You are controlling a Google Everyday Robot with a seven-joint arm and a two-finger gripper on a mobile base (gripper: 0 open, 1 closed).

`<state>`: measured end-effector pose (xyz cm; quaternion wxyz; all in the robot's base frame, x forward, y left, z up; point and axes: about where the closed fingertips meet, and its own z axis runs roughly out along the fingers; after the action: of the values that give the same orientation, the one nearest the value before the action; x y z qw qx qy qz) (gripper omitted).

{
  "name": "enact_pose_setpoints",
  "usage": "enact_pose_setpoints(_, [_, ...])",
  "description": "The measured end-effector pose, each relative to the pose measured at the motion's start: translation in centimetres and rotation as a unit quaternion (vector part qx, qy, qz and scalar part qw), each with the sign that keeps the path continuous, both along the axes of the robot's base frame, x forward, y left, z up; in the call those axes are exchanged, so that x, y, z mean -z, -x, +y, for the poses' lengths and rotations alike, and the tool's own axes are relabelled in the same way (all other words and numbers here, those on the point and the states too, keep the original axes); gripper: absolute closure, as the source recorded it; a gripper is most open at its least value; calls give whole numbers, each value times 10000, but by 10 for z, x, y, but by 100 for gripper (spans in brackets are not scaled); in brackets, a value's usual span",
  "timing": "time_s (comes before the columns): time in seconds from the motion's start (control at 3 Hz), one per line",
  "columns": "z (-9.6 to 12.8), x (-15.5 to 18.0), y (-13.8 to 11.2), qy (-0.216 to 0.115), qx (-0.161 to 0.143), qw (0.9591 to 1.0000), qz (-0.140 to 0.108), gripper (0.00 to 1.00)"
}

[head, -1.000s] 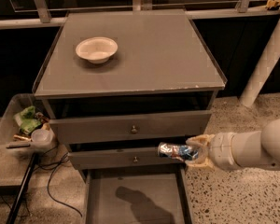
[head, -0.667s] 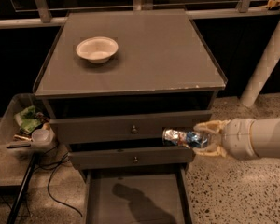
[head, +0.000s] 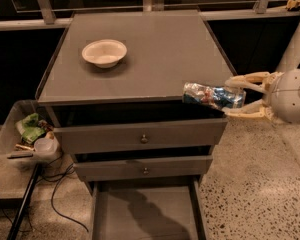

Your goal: Pick redbull can from bottom drawer and place on counter

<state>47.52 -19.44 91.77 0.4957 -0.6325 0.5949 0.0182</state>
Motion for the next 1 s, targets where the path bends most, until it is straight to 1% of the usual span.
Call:
enact_pose_setpoints(0.33, [2, -1, 0, 10, -19, 10000, -13, 100])
enact_pose_setpoints(0.67, [18, -5, -20, -47, -254, 9996, -84, 100])
enact_pose_setpoints(1.0, [33, -10, -61, -37, -401, 9990, -175, 100])
